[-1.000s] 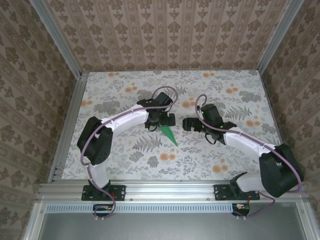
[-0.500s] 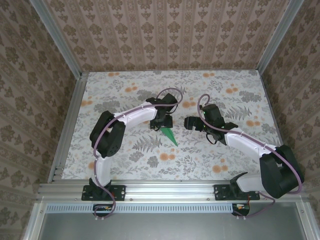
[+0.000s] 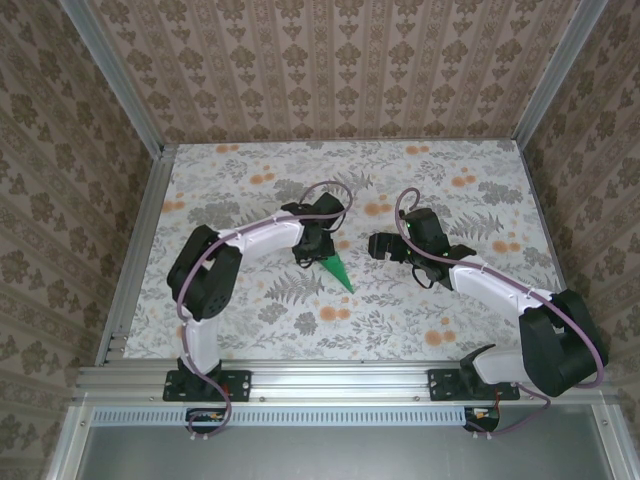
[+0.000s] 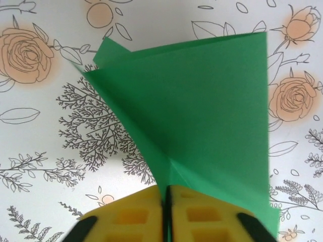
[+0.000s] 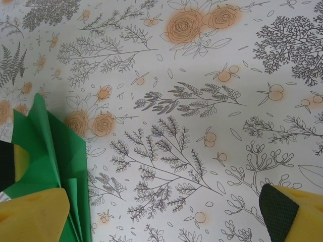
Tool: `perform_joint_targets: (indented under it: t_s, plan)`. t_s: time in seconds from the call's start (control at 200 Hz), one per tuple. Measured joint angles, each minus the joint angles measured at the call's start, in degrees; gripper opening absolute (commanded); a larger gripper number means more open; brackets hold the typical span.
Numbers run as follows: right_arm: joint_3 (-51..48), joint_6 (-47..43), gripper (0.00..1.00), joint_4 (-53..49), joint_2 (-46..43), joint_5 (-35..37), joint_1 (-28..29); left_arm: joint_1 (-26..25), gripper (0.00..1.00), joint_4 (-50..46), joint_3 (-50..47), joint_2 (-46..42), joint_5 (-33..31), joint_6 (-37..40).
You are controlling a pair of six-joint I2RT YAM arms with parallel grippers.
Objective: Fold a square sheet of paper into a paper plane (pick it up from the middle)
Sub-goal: Turn over a paper plane at the center of the table.
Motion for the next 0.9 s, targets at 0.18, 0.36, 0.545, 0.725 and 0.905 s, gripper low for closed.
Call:
perform_joint_targets:
  t_s: [0.18,0.36,0.545,0.725,0.905]
  plan:
    - [-0.28,0.46,1.00,0.85,0.00,0.02,-0.28,0.42,0.00,4.50,-3.08,-4.92,1.99,0.07]
    - [-2.62,1.79,1.00,2.27,-1.95,-0.04,-0.96,1.25,0.00,11.87,-5.03,-9.84,7.41,2.78]
    - [-2.71,2.84,0.96,2.56,-5.20,-3.21,-1.29,3.58,0.00,20.26,-7.87,-10.64,16.02,5.55]
    - [-1.97,4.52,0.86,2.25,-5.25,-8.48,-1.29,4.79,0.00,25.73,-8.35,-9.64,22.45,7.48]
    - [-0.09,6.91,0.76,1.11,-3.21,-11.89,-0.81,5.35,0.00,32.11,-8.35,-3.80,27.85,7.41]
